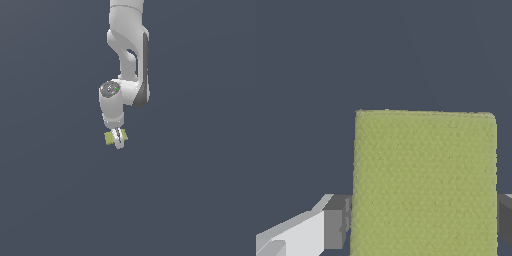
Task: Pick up the object and move it to a goal position.
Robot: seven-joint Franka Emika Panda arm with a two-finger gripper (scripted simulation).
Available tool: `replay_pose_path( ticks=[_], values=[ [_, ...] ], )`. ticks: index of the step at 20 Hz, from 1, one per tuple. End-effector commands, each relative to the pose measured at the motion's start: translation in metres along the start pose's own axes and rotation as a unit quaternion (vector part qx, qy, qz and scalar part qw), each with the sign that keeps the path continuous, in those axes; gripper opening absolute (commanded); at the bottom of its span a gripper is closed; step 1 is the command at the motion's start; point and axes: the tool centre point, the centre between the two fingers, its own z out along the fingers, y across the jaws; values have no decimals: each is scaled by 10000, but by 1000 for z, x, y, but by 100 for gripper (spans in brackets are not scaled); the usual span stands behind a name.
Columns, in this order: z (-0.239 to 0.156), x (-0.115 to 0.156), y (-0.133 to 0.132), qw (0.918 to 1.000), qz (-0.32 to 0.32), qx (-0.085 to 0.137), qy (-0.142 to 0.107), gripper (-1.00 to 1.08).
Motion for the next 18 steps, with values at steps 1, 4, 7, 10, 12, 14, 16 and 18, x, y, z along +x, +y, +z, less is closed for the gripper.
replay_pose_path(
  ticks=[1,4,7,10,12,14,16,18],
  values=[
    [-21,9,1,10000,4,9,2,-100],
    [-49,22,3,10000,8,6,3,-100],
    [-81,36,5,10000,11,3,5,-100],
    [-114,51,7,10000,14,0,9,-100],
    [-135,60,9,10000,15,-2,10,-100],
    [-156,70,10,10000,16,-3,12,-100],
    [-176,79,11,10000,15,-4,14,-100],
    [-197,88,11,10000,15,-4,14,-100]
  ],
)
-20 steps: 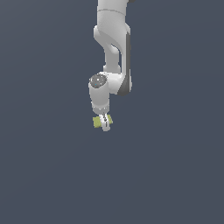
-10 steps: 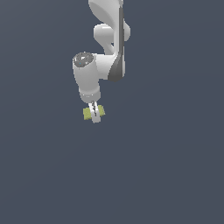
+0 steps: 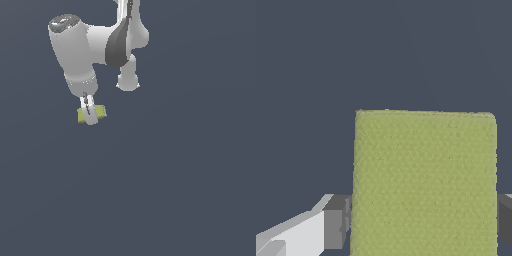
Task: Pick up the object and move it to a goal position.
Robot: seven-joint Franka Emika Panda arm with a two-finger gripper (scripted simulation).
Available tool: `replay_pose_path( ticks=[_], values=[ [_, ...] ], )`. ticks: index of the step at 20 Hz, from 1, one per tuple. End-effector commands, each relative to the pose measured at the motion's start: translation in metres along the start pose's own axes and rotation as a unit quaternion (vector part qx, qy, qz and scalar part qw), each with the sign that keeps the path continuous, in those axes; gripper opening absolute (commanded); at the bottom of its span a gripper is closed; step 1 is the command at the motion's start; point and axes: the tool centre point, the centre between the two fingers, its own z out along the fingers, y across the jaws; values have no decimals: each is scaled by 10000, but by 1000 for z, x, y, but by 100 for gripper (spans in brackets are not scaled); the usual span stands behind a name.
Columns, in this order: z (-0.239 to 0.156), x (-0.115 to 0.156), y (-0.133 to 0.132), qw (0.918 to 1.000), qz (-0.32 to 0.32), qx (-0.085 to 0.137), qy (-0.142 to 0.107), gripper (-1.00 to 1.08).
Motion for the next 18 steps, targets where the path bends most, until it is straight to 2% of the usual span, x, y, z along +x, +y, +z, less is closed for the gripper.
replay_pose_path(
  ticks=[1,9,18],
  values=[
    [-27,11,1,10000,-3,0,3,-100],
    [-91,40,1,10000,-14,3,1,-100],
    [-124,56,-1,10000,-22,5,-2,-100]
  ],
)
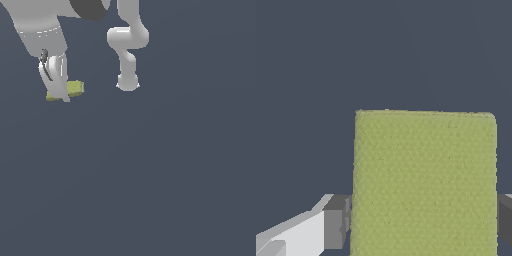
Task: Pick up the object and move it to a goal position.
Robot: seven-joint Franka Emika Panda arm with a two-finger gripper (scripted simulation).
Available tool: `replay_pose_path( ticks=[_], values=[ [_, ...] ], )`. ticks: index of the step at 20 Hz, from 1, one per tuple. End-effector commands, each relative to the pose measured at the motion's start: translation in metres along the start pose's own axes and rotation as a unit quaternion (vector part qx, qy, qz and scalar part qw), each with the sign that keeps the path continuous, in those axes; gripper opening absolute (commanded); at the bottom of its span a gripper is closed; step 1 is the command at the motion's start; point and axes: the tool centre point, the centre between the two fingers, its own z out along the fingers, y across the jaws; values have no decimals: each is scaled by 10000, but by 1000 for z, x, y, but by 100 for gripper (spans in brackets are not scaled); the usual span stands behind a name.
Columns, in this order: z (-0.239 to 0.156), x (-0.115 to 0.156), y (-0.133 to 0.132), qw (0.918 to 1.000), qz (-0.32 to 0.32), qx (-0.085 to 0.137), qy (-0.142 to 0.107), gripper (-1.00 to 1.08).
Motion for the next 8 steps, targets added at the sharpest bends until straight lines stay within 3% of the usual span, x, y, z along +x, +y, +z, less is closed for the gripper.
replay_pose_path(
  ticks=[1,8],
  values=[
    [-6,2,-1,10000,-4,3,1,-100],
    [-5,3,-1,10000,-4,3,1,-100]
  ],
)
